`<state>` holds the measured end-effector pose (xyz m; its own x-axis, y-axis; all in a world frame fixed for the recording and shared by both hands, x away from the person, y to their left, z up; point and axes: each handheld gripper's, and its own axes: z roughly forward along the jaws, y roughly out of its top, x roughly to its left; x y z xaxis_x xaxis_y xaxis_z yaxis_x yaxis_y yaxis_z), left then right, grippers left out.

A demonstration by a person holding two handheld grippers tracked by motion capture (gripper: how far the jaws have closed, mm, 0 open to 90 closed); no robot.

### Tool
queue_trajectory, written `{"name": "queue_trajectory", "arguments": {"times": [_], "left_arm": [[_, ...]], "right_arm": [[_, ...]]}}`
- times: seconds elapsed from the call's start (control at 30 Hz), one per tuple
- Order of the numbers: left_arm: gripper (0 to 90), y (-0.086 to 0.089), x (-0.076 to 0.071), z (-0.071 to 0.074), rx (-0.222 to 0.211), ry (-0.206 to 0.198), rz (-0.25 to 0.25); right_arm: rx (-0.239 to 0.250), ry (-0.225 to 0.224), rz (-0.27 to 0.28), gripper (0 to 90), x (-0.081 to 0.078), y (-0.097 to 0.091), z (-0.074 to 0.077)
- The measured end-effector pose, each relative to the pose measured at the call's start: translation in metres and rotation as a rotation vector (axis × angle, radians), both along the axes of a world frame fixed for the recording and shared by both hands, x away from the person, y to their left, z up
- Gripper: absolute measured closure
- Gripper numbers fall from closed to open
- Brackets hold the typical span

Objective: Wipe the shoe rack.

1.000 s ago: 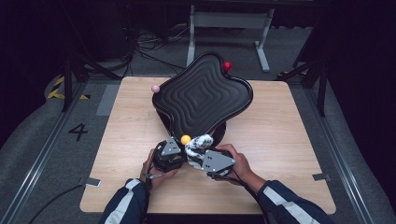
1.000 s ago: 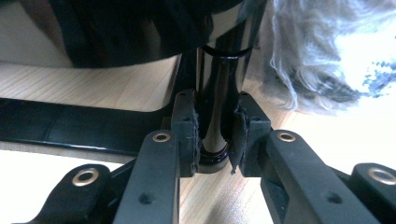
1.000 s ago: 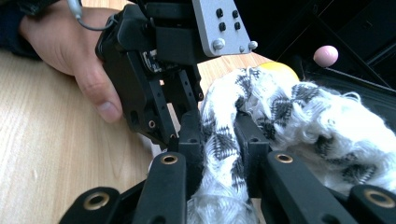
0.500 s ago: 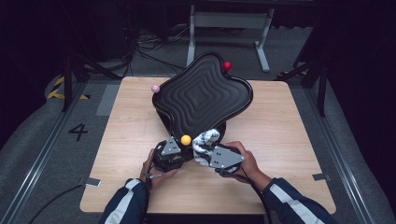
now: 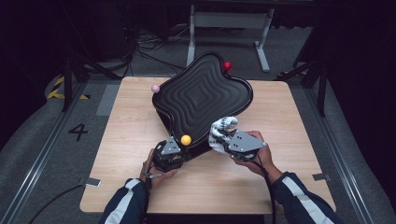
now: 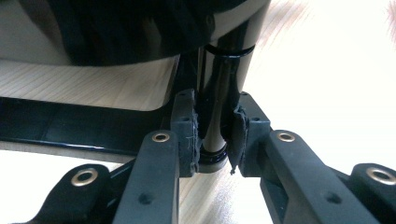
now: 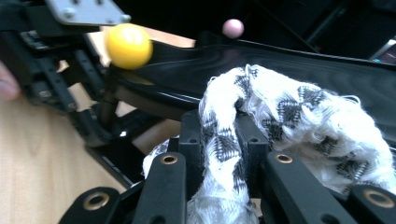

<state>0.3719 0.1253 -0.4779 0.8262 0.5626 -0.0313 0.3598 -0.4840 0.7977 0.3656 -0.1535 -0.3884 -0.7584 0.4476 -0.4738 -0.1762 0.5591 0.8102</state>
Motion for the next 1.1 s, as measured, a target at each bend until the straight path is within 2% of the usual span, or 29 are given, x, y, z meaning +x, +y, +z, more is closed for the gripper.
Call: {"name": "queue_trajectory", "arguments": {"times": [0.37,0.83,0.87,0.93,1.1], "left_arm": [[73.6,-0.001,0.0,0.0,-0.003,0.003,-0.003],[73.6,-0.002,-0.001,-0.001,-0.004,0.006,-0.01],[73.6,-0.002,-0.001,-0.001,-0.004,0.007,-0.011],[73.6,-0.002,0.0,-0.001,-0.002,0.006,-0.013],[73.5,-0.002,0.0,-0.001,-0.003,0.009,-0.014]], "right_arm": [[0.066,-0.022,-0.089,76.5,0.01,-0.027,0.012],[0.098,-0.047,-0.165,76.2,0.019,-0.05,0.022],[0.097,-0.061,-0.187,76.2,0.021,-0.054,0.023],[0.096,-0.063,-0.193,76.1,0.021,-0.056,0.024],[0.128,-0.059,-0.236,75.9,0.027,-0.068,0.028]]}}
